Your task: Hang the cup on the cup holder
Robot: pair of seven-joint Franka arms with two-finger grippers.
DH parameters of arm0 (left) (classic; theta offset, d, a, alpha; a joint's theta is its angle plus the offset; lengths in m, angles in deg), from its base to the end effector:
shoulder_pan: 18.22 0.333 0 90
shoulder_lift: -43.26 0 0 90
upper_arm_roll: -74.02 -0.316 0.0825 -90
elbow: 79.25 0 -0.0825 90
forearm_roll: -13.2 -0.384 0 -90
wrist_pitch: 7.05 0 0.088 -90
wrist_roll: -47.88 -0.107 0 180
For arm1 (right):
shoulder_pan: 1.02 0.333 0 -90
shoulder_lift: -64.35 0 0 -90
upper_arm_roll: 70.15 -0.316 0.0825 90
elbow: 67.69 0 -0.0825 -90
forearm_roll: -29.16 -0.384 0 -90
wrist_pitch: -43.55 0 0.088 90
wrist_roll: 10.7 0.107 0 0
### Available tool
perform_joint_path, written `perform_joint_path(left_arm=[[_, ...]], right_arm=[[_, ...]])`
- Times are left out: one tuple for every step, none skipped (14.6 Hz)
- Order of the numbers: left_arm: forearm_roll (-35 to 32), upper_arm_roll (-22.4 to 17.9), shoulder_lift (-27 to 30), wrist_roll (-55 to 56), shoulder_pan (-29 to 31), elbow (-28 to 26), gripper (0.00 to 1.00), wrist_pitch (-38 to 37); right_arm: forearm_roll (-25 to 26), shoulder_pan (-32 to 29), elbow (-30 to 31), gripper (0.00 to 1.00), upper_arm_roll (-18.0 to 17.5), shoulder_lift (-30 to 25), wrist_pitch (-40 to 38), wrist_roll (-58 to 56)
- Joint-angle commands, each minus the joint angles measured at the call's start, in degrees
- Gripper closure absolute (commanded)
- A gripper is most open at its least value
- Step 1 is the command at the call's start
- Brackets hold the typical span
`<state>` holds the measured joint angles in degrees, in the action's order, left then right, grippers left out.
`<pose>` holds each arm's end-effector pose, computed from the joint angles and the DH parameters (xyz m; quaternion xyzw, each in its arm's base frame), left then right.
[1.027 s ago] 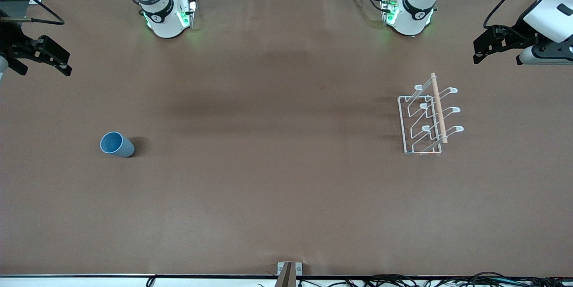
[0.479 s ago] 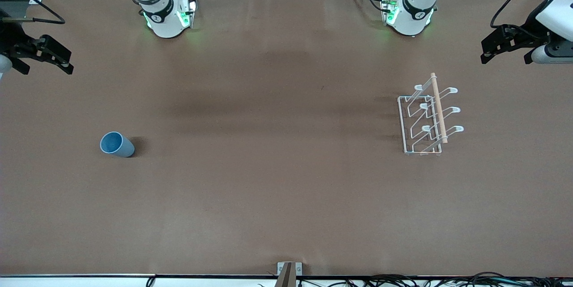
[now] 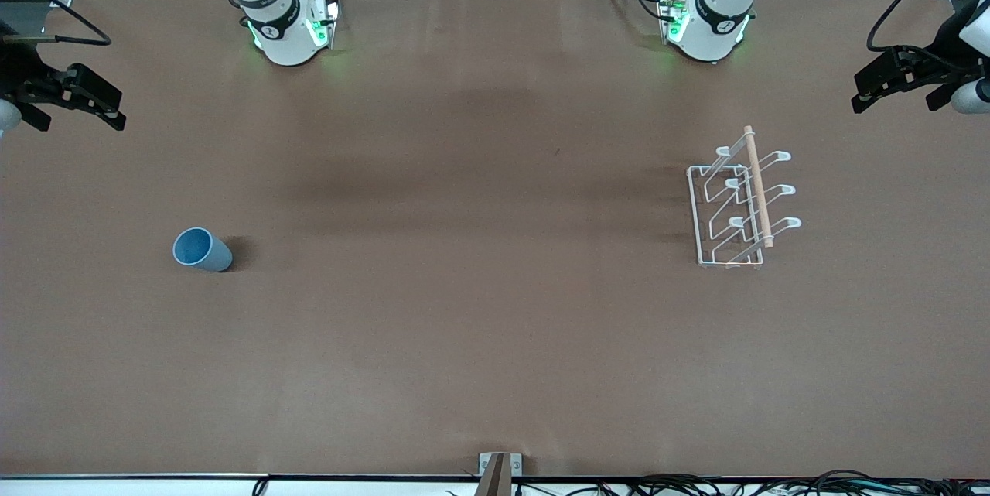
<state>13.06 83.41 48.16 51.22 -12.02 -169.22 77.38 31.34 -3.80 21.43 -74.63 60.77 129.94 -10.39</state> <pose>0.5168 -0.0328 0.6615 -0.9999 -0.0018 0.0057 0.0085 0.5285 0.0129 0.6600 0.9997 0.0107 0.0077 0.0213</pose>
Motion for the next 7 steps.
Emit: perform_joint_path(left_arm=[[-0.21,0.54,-0.94,-0.53,-0.05,1.46,0.00,-1.03],[-0.21,0.63,-1.11,-0.53,-0.05,1.46,0.00,-1.03],[-0.21,0.63,-1.20,-0.53,-0.14,1.46,0.00,-1.03],[-0.21,0.72,-1.20,-0.53,-0.14,1.38,0.00,-1.03],[-0.21,0.72,-1.11,-0.53,-0.14,1.38,0.00,-1.03],[-0.12,0.63,-1.11,-0.53,-0.05,1.29,0.00,-1.03],[-0.21,0.63,-1.11,-0.53,0.03,1.29,0.00,-1.03]], right_arm=[[-1.03,-0.83,-0.35,0.00,0.08,1.82,0.17,-1.10],[-1.03,-1.61,-0.26,0.00,0.08,2.70,0.35,-1.45],[-1.03,-2.40,-0.17,0.00,0.08,4.01,0.87,-1.54],[-1.03,-3.19,0.96,0.00,0.08,5.33,2.79,-1.63],[-1.03,-3.81,2.63,0.00,0.08,6.21,5.68,-1.63],[-1.03,-3.90,4.64,0.00,0.08,7.01,8.67,-1.63],[-1.03,-4.34,6.93,0.00,0.08,7.88,11.40,-1.63]])
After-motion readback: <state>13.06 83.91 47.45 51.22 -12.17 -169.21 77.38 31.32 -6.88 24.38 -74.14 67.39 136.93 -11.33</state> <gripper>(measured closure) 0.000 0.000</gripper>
